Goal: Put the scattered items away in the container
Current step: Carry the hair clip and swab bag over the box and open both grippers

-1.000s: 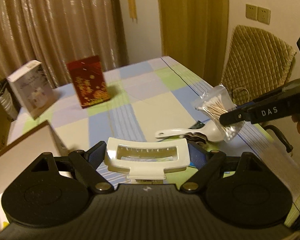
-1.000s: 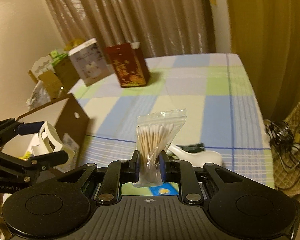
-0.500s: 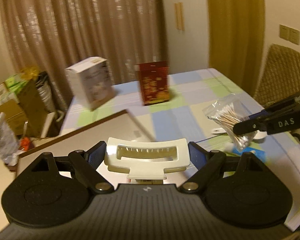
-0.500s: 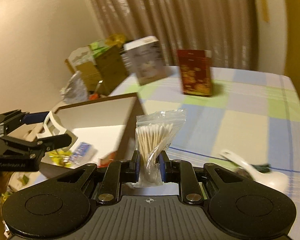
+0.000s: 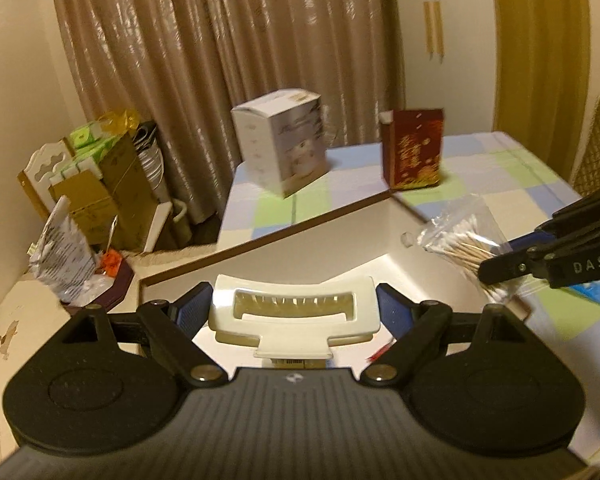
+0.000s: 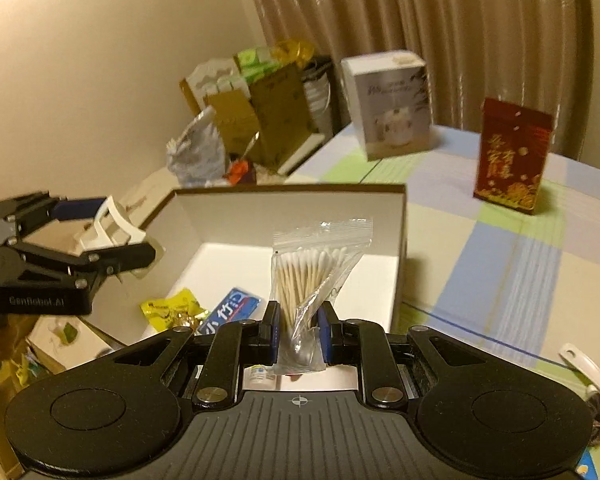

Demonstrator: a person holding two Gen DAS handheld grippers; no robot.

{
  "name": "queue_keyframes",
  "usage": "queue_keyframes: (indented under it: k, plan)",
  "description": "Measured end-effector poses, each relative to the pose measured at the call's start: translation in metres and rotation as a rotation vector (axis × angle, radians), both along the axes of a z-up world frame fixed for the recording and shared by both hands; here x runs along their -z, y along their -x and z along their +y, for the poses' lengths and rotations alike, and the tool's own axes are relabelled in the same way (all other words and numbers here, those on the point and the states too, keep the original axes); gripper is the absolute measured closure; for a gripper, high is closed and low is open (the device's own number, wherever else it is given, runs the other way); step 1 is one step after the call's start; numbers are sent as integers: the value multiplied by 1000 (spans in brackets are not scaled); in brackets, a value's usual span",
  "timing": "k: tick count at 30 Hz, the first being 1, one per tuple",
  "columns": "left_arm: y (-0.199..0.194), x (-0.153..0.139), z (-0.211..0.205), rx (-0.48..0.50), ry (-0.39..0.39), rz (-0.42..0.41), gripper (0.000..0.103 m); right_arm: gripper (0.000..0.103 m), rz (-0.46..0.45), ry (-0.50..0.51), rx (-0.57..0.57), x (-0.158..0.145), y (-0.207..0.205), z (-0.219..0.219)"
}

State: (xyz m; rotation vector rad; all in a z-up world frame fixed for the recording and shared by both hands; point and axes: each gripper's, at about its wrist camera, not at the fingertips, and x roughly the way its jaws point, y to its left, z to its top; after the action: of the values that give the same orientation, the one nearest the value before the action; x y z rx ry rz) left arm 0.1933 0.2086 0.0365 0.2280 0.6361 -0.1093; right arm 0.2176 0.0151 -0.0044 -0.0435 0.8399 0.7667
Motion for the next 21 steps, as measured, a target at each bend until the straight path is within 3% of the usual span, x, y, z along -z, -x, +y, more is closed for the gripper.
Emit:
queue_keyframes:
  k: [6,21]
  plan:
    - [-24,16,26,1,-22,49,18,81,15,110,-4,21,-10,21]
    - [-88,75,53,68,-101,196,18,81,54,235,45,41,-20,34]
